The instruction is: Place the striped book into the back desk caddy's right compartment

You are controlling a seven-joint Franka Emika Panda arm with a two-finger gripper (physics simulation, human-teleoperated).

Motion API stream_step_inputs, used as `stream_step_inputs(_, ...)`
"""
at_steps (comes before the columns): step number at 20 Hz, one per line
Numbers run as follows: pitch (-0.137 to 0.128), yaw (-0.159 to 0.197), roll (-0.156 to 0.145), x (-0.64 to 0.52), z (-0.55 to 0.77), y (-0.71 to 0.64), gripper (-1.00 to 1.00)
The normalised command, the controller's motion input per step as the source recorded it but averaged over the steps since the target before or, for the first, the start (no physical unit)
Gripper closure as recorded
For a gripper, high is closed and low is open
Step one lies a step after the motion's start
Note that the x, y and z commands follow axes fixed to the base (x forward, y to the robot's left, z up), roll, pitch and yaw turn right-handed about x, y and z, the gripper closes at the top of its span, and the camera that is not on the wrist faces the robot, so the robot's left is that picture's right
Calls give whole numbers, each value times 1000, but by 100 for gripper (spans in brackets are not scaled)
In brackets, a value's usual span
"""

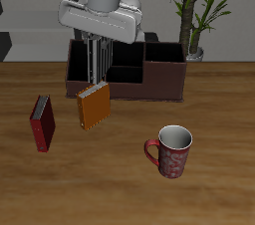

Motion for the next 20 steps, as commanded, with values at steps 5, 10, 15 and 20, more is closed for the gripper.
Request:
stream_step_inputs(5,-15,55,15,-439,79,257,100)
stream_step_inputs(10,-14,26,39,-461,124,222,100)
stream_step_inputs(15,-9,24,56,-466,60,276,100)
stream_step_inputs(20,-14,47,16,-326,56,168,100)
